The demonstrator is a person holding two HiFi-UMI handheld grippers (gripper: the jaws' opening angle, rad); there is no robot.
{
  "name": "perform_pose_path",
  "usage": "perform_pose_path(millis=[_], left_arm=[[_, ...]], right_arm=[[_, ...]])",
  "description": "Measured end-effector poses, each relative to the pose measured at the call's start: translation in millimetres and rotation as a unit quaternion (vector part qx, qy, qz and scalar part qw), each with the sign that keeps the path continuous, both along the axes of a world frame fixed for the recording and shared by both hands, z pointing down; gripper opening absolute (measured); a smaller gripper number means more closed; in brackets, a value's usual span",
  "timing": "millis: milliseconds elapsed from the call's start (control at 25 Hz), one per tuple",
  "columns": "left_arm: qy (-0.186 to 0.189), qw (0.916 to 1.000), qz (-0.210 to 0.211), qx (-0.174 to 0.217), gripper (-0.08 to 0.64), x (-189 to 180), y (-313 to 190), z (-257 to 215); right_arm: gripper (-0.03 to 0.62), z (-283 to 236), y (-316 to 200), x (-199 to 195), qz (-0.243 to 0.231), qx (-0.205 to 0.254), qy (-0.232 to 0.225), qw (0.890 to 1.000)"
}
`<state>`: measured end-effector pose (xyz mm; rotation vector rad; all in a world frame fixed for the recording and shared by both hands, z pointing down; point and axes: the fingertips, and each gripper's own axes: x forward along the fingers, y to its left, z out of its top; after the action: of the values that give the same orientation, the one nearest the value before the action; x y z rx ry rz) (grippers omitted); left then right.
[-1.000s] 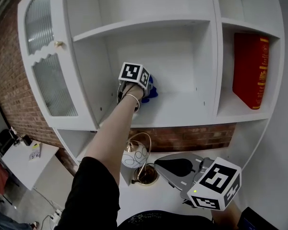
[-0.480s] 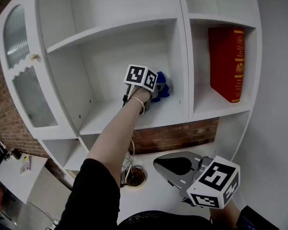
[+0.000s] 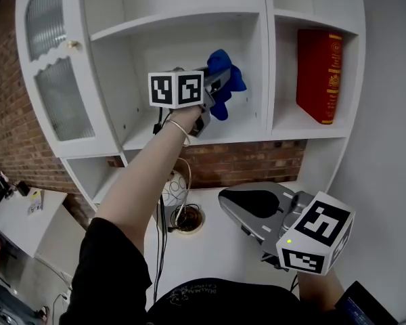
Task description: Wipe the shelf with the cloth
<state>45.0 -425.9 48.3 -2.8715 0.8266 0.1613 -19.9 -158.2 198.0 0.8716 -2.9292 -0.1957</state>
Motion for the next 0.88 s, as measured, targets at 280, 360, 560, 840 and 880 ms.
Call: perform_pose_path(millis=[280,360,560,840,880], left_arm=[[0.070,0.9889,0.031,0.127,0.126,-57.0,147.9,20.6],[0.072,0.9872,0.033,0.138,0.126,-68.2,184.4,47.4],[0.049,0.9900,0.020,0.131,0.126,-92.0,261.9,121.6],[0.075,0.9953,-0.021,0.058,0.127,-137.3,355.4,207.3],[0.086,0.9946,-0.031,0.049,0.126,-146.3,368.0,215.4]], right_arm=[[0.008,10.7,18.3,16.2,-0.011,-0.019,-0.085,0.996],[0.008,23.2,24.4,13.8,-0.019,-0.023,-0.088,0.996],[0.009,58.4,39.1,1.0,-0.019,-0.032,-0.090,0.995],[0.014,98.4,88.7,-22.0,-0.018,-0.080,-0.114,0.990],[0.014,102.4,99.2,-25.8,-0.017,-0.087,-0.119,0.989]])
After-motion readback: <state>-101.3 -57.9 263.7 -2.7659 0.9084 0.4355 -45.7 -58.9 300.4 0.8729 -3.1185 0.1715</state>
